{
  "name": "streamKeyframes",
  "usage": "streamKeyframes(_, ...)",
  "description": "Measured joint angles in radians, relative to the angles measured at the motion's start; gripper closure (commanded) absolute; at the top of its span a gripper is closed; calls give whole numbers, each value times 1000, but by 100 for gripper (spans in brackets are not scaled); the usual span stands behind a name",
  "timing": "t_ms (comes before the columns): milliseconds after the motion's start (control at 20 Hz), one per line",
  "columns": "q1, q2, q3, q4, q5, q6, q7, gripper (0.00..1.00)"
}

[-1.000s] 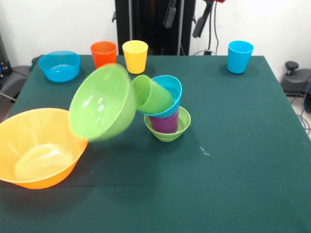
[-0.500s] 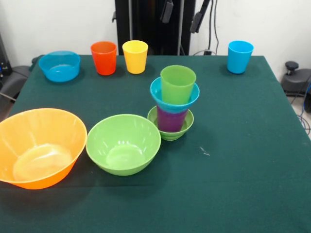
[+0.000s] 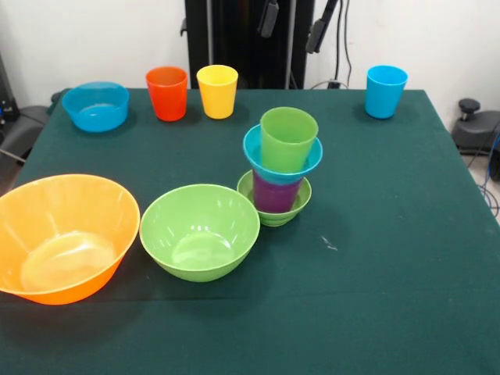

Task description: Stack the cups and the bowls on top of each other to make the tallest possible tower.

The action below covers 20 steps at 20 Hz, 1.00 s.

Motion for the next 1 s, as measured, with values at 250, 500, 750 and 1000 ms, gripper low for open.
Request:
streamKeyframes(250,-1,0,1,0,0,0,0,0)
streamKeyframes(500,-22,6,20,-1,0,0,0,0)
streamKeyframes(750,-93,29,75,-23,0,0,0,0)
streamKeyframes(1000,-161,73,128,-80,-1,0,0,0)
